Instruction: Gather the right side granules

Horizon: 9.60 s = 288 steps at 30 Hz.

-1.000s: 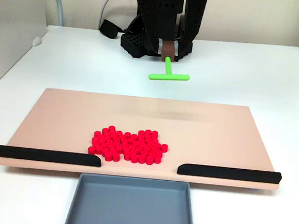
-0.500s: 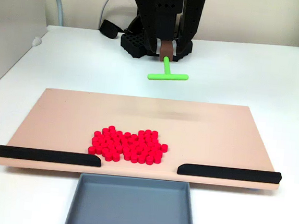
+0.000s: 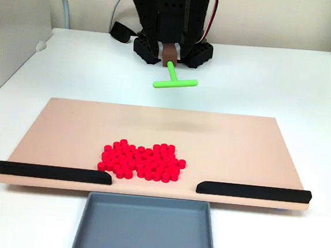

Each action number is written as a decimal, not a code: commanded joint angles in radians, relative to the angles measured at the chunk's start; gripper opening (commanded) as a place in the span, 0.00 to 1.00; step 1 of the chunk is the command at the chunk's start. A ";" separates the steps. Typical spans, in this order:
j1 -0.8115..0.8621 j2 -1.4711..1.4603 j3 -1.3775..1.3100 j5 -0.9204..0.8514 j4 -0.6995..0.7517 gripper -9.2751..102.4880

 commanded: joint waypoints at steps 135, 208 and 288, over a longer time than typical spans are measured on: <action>0.334 -0.707 -0.658 -2.145 -0.084 0.08; 0.272 -0.687 -0.641 -2.080 -0.072 0.08; 0.212 -0.687 -0.640 -2.016 -0.072 0.08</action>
